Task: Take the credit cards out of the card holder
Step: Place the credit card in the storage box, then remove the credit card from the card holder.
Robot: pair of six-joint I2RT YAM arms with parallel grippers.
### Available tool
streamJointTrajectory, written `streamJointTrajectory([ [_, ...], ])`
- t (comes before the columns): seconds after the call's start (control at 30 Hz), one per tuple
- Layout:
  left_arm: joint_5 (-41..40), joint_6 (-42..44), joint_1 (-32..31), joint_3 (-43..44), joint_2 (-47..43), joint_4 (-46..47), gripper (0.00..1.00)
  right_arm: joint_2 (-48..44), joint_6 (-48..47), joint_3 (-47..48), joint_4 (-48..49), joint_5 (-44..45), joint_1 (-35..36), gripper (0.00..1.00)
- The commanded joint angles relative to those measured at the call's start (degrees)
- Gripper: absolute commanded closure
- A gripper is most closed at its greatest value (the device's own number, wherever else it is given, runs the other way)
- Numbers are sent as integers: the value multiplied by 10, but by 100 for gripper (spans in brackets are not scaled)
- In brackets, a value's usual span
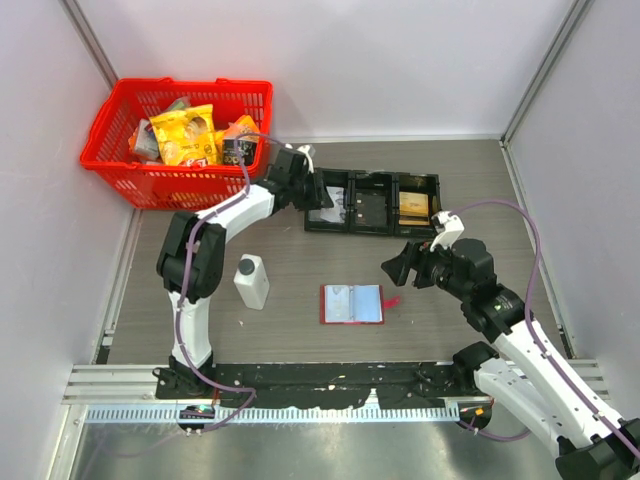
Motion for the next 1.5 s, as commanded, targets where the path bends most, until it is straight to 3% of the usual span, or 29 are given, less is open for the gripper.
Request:
streamJointTrajectory([
  [0.0,-26,14,1,23,-44,-28,45,5,-10,37,-16,3,0,21],
  [0.13,-55,29,-7,24,-94,-57,16,17,-14,53,-37,12,1,21],
  [0.27,-99,34,-21,19,-158,-107,0,47,-4,66,-45,-6,0,23],
  [0.47,-162,28,-22,13,-250,-217,0,94,13,68,-38,3,17,26],
  [0.67,-191,49,-17,-59,-372,-280,0,155,30,78,-37,134,141,27],
  [0.83,-162,56,15,-177,-484,-247,1,237,59,96,-27,236,244,30],
  [1.03,-146,76,19,-314,-628,-101,0,340,98,133,-1,303,328,32],
  [1.2,-95,116,19,-338,-645,-68,0,423,111,178,-15,340,379,33],
  [1.37,-130,105,19,-287,-609,-157,0,490,121,198,-13,344,398,32],
  [1.47,-94,107,19,-276,-591,-165,0,521,125,200,-8,342,406,32],
])
